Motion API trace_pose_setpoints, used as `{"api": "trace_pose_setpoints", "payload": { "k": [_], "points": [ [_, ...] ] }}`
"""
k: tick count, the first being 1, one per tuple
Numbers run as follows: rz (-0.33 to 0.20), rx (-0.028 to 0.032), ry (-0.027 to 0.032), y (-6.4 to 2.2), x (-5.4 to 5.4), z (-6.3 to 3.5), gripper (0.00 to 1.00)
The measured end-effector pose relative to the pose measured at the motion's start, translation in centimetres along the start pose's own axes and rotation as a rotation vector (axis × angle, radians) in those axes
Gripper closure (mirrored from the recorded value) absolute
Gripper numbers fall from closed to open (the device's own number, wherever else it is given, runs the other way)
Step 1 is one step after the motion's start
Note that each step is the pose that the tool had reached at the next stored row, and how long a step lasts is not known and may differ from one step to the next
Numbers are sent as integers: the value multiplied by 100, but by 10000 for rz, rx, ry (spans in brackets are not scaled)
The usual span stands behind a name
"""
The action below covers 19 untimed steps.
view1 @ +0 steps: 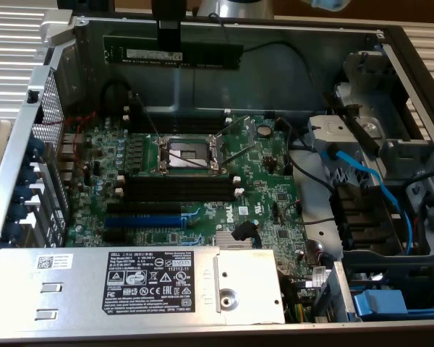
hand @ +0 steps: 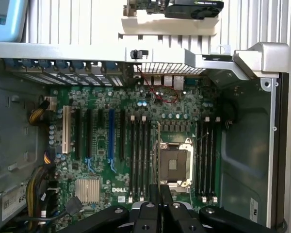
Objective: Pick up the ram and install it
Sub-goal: 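Insert the ram into the slot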
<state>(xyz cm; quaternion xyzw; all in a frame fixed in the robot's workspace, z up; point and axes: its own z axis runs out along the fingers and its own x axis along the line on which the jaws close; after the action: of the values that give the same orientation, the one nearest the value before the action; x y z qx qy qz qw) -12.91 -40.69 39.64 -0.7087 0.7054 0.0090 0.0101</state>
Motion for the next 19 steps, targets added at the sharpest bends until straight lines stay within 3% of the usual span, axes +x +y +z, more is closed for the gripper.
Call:
{"api": "trace_pose_setpoints", "payload": {
  "k": [9,16,18,19],
  "points": [
    [1,22,17,1,1,32,88],
    [26,72,18,1,4,151,88],
    [52,111,17,2,4,170,88],
    [58,173,21,3,5,173,88]
  ]
}}
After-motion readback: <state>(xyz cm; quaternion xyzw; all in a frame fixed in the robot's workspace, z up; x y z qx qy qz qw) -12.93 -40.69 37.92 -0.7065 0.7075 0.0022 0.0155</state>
